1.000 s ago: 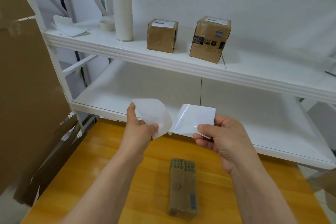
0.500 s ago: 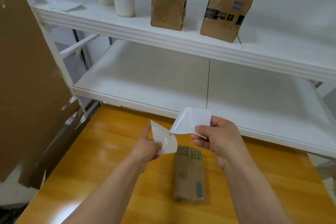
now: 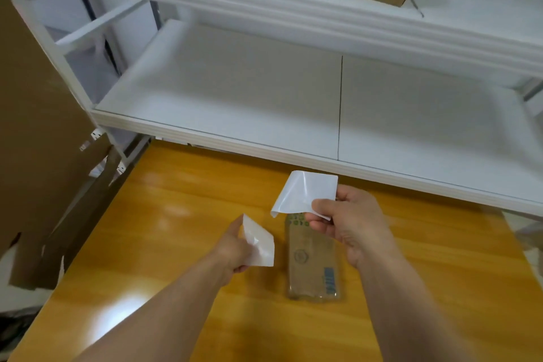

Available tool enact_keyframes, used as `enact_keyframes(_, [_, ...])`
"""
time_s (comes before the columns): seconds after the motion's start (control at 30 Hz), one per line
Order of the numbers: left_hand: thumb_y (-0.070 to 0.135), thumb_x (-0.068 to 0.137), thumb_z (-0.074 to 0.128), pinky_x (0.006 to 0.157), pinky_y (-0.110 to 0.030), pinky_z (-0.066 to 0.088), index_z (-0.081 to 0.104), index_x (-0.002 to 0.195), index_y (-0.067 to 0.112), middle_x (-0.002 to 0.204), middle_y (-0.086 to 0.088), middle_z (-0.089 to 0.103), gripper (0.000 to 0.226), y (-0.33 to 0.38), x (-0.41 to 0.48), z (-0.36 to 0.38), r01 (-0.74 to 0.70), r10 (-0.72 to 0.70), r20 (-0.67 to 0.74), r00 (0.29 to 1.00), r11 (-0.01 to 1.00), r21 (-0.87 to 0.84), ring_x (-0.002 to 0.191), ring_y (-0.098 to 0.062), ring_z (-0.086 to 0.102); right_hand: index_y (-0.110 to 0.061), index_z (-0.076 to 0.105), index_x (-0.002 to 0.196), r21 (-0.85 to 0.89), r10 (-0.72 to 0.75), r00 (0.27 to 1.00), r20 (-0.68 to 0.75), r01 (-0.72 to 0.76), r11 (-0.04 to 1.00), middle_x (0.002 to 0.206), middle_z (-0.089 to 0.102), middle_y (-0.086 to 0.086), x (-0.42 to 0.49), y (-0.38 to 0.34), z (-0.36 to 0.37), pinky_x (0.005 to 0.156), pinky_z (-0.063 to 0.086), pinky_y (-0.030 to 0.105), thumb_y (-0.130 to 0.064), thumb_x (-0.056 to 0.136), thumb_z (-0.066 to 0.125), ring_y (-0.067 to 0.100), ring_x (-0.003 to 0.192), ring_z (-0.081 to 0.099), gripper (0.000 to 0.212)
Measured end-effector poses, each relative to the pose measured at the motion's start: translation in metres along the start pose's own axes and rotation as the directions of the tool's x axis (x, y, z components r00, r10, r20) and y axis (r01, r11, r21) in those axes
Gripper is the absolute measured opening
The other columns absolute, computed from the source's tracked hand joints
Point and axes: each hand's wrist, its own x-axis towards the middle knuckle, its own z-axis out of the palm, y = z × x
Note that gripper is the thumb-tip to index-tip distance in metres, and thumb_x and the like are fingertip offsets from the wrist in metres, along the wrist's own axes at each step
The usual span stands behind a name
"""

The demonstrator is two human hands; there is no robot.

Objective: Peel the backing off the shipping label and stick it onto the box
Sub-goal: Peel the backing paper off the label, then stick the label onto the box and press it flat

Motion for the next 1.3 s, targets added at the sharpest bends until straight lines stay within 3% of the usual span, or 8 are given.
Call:
enact_keyframes(0.2, [-0.005, 0.093, 0.046, 0.058, -0.034, 0.052, 0.027, 0.154, 0.035, 0.093, -0.011, 0.062, 0.075, -0.021, 0.021, -0.006, 0.013, -0.013, 0.009, 1.000, 0.999, -0.050, 0.075, -0.024, 0.057, -0.014, 0.058, 0.131, 0.012, 0.015, 1.000, -0.016, -0.015, 1.000, 0.117, 0.068, 0.013, 0.011, 0.015, 0.005, 0.070, 0.063, 0.030, -0.002, 0.088, 0.069, 0.022, 0.081, 0.076, 0.045])
enact_keyframes(0.37, [0.006, 0.095, 0.049, 0.087, -0.052, 0.059, 0.029, 0.154, 0.025, 0.125, -0.016, 0.061, 0.066, -0.055, 0.051, -0.017, 0.102, -0.078, -0.196, 0.978, 0.988, 0.119, 0.107, -0.041, 0.065, -0.012, 0.058, 0.134, 0.023, 0.024, 1.000, -0.012, -0.024, 0.999, 0.116, 0.069, 0.014, 0.019, 0.023, 0.007, 0.066, 0.062, 0.029, 0.000, 0.088, 0.069, 0.021, 0.077, 0.077, 0.048])
enact_keyframes(0.6, [0.014, 0.094, 0.050, 0.099, -0.044, 0.043, 0.025, 0.152, 0.017, 0.148, -0.019, 0.035, 0.063, -0.017, 0.022, -0.016, 0.175, -0.039, -0.302, 0.953, 0.881, 0.440, 0.136, -0.039, 0.036, -0.011, 0.059, 0.133, 0.023, 0.018, 1.000, -0.008, -0.018, 1.000, 0.116, 0.069, 0.013, 0.016, 0.018, 0.012, 0.066, 0.063, 0.029, 0.001, 0.088, 0.068, 0.021, 0.075, 0.078, 0.048])
enact_keyframes(0.73, [0.016, 0.088, 0.061, 0.108, -0.043, 0.039, 0.014, 0.156, 0.022, 0.150, -0.018, 0.033, 0.083, 0.014, 0.008, -0.008, -0.057, 0.200, -0.255, 0.946, 0.878, 0.476, 0.137, -0.037, 0.034, -0.013, 0.060, 0.132, 0.013, -0.008, 1.000, -0.012, 0.008, 1.000, 0.119, 0.069, 0.014, 0.012, 0.011, 0.009, 0.066, 0.063, 0.029, 0.000, 0.088, 0.068, 0.020, 0.074, 0.077, 0.046])
enact_keyframes(0.87, [0.014, 0.082, 0.065, 0.116, -0.043, 0.027, 0.017, 0.155, 0.023, 0.150, -0.012, 0.032, 0.088, 0.047, -0.028, 0.000, -0.360, 0.531, -0.263, 0.806, 0.792, 0.493, 0.140, -0.032, 0.029, -0.012, 0.060, 0.132, 0.029, -0.043, 0.999, -0.006, 0.043, 0.999, 0.117, 0.069, 0.014, 0.006, 0.001, 0.004, 0.062, 0.061, 0.027, 0.001, 0.088, 0.068, 0.020, 0.072, 0.077, 0.046])
enact_keyframes(1.03, [0.017, 0.070, 0.068, 0.110, -0.036, 0.026, 0.032, 0.146, 0.025, 0.137, -0.003, 0.037, 0.084, 0.074, -0.070, 0.008, -0.657, 0.820, -0.159, 0.550, 0.543, 0.523, 0.130, -0.023, 0.031, -0.011, 0.063, 0.124, 0.068, -0.073, 0.997, -0.034, 0.075, 0.995, 0.108, 0.071, 0.013, -0.004, -0.015, -0.006, 0.066, 0.063, 0.031, 0.001, 0.089, 0.067, 0.022, 0.074, 0.076, 0.037])
enact_keyframes(1.2, [0.030, 0.069, 0.069, 0.096, -0.037, 0.034, 0.047, 0.125, 0.019, 0.122, -0.005, 0.048, 0.061, 0.097, -0.100, 0.022, -0.726, 0.965, -0.069, 0.254, 0.238, 0.646, 0.118, -0.024, 0.040, -0.011, 0.067, 0.107, 0.089, -0.131, 0.991, -0.033, 0.134, 0.987, 0.097, 0.074, 0.012, -0.019, -0.032, -0.018, 0.064, 0.061, 0.032, 0.001, 0.090, 0.062, 0.024, 0.073, 0.076, 0.021])
enact_keyframes(1.3, [0.031, 0.072, 0.069, 0.088, -0.035, 0.034, 0.049, 0.115, 0.022, 0.114, -0.005, 0.051, 0.048, 0.111, -0.114, 0.027, -0.705, 0.988, -0.030, 0.149, 0.127, 0.698, 0.111, -0.023, 0.042, -0.007, 0.067, 0.107, 0.104, -0.152, 0.988, -0.011, 0.153, 0.983, 0.100, 0.074, 0.015, -0.028, -0.042, -0.024, 0.062, 0.060, 0.030, 0.002, 0.089, 0.060, 0.023, 0.068, 0.075, 0.021])
